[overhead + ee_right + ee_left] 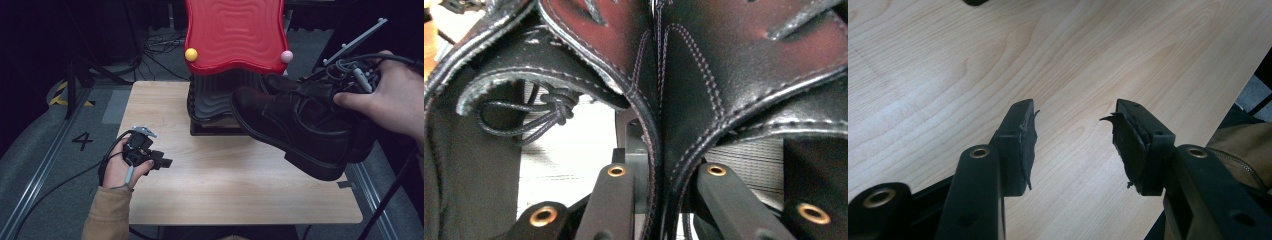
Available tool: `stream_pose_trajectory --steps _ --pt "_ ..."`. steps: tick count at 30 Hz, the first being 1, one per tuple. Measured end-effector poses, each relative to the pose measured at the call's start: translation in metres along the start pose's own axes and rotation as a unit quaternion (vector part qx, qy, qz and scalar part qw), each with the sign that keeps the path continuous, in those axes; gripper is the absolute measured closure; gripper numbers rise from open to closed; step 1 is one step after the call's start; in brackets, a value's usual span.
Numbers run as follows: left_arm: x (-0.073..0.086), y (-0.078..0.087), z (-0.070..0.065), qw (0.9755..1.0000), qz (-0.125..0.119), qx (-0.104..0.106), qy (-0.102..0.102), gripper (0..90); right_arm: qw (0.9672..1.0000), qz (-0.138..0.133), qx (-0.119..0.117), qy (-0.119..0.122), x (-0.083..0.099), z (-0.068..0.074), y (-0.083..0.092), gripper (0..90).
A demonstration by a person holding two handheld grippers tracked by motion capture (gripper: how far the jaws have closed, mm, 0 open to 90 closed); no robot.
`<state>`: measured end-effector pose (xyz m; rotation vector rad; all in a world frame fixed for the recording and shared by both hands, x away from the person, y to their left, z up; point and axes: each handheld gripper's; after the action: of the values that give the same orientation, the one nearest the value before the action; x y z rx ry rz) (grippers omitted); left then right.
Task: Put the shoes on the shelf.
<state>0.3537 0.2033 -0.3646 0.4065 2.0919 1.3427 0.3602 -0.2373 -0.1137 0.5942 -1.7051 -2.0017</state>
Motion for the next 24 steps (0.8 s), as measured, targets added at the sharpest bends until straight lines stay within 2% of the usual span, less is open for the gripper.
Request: stream_pose_trajectory --steps 6,8,13,19,24 --pt "0.004 0.002 0.003 1.0 0.0 -0.001 0.005 52.4 0.9999 -0.011 -0.005 0.008 0.0 0.01 0.023 82.4" --pt "0.005 0.002 0.003 1.0 0.0 -0.001 0.007 52.4 0.9999 -0.015 -0.003 0.008 -0.001 0.011 0.025 82.4" --pt "0.008 0.002 0.004 0.9999 0.0 -0.004 0.011 52.4 0.9995 -0.031 0.009 0.006 -0.014 0.018 0.043 82.4" --pt "0.012 0.003 0.006 0.9998 0.002 -0.009 0.015 52.4 0.9987 -0.047 0.02 -0.009 -0.031 0.023 0.063 82.4" --pt "0.019 0.006 0.005 0.9997 0.004 -0.018 0.017 52.2 0.997 -0.063 0.03 -0.032 -0.054 0.022 0.084 82.4"
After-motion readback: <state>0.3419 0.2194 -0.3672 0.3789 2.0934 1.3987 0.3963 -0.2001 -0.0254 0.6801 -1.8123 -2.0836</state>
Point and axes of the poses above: each handheld gripper's, and its own axes: y roughly backward along the jaws, x roughly out of its underside, z roughly to its left, and after that the axes turned 14 degrees about z, right-handed
